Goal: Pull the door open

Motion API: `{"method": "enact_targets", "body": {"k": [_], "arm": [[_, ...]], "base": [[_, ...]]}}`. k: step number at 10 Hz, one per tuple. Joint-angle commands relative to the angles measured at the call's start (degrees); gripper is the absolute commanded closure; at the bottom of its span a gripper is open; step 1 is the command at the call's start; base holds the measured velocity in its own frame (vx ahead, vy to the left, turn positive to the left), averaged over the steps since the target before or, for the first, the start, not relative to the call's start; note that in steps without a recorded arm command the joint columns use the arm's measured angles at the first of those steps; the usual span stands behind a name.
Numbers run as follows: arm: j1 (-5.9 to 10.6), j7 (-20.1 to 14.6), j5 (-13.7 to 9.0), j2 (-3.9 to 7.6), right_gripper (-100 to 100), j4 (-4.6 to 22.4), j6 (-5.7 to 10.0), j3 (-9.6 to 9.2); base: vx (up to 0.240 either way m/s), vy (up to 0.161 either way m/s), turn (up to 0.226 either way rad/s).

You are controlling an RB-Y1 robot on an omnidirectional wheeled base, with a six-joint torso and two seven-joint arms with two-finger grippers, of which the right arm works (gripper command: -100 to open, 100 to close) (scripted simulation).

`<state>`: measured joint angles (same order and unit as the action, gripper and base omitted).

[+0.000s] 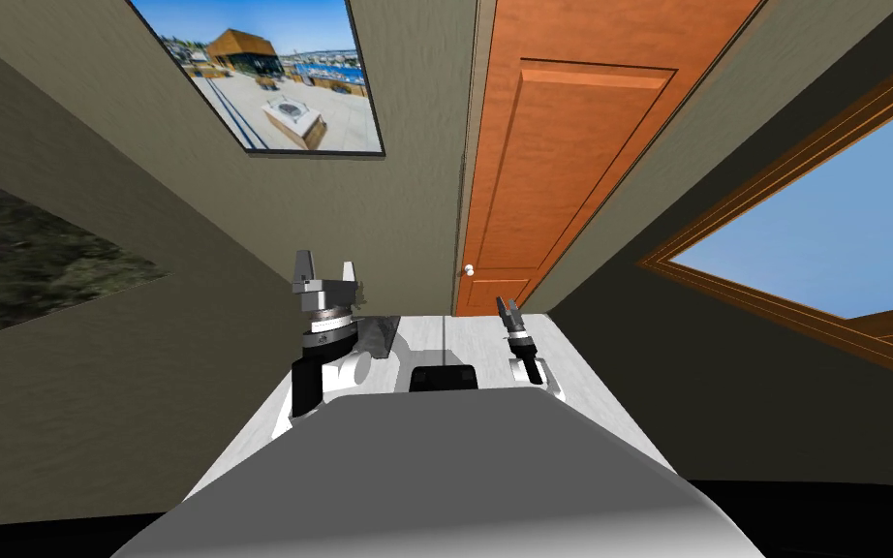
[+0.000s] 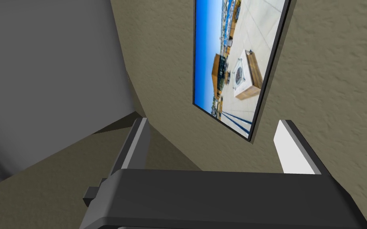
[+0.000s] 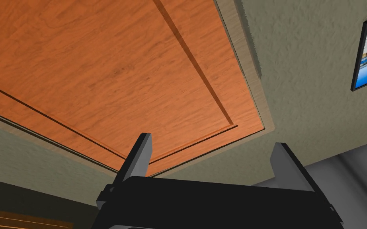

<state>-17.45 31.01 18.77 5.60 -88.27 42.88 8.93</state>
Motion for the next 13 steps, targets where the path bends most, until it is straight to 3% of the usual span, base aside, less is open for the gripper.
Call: {"method": "enact_targets", "body": {"k": [1, 13], "arm": [[0.64, 1.6, 0.7, 0.14, -100, 1.9, 0.35, 0.53], [4.02, 13.5, 6.6, -0.38, -100, 15.3, 3.22, 3.97]], "base": [[0.089, 0.041, -0.033], [0.102, 0.035, -0.028]]}}
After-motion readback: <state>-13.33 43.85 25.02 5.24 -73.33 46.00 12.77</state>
